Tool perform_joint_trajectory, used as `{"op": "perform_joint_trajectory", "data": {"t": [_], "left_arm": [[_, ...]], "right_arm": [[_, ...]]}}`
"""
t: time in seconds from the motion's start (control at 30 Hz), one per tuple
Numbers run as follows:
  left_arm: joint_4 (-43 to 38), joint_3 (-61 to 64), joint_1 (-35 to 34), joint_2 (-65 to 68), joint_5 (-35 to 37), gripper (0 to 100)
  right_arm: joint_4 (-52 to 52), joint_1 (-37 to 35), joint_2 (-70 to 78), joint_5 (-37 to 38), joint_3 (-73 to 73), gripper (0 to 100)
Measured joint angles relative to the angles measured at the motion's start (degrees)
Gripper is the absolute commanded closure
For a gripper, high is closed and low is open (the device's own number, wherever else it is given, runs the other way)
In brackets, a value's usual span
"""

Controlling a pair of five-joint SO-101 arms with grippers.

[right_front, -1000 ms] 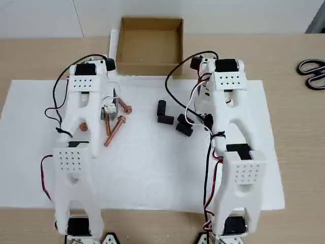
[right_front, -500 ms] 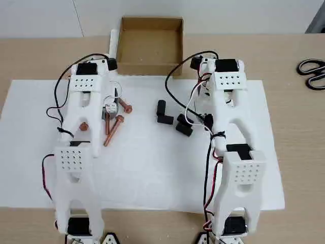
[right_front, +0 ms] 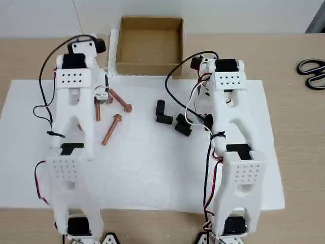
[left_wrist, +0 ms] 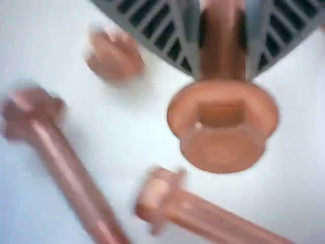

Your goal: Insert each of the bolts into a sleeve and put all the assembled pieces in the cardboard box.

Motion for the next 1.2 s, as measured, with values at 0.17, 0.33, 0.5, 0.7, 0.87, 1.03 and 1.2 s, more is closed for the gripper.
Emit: {"op": "perform_joint_trajectory", "data": {"t": [0.17, 0.33, 0.5, 0.7, 0.87, 1.03, 1.2], "left_arm": [[0.1, 6.6, 0.6, -12.2, 0.3, 99], [0.2, 14.3, 4.8, -26.9, 0.3, 99], [0.3, 19.7, 9.4, -41.0, 0.0, 99], [0.3, 24.4, 11.3, -53.5, 0.1, 99], [-1.0, 32.0, 11.3, -59.9, 0.4, 99], [-7.3, 41.1, 11.3, -65.7, 0.4, 99], [-15.7, 50.8, 11.3, -70.3, 4.9, 99]], "right_arm": [[0.0, 0.2, 0.0, 0.0, 0.0, 99.5], [0.0, 0.0, -1.8, 0.0, 0.1, 99.5], [0.4, 0.0, -13.1, 0.0, 2.0, 99.5], [0.4, -1.5, -33.8, 0.0, 11.1, 99.5], [0.4, -5.6, -53.7, 0.0, 23.6, 99.4], [-1.9, -6.0, -72.4, 0.0, 35.4, 99.4], [-11.3, -6.5, -87.6, 0.0, 52.5, 99.5]]}}
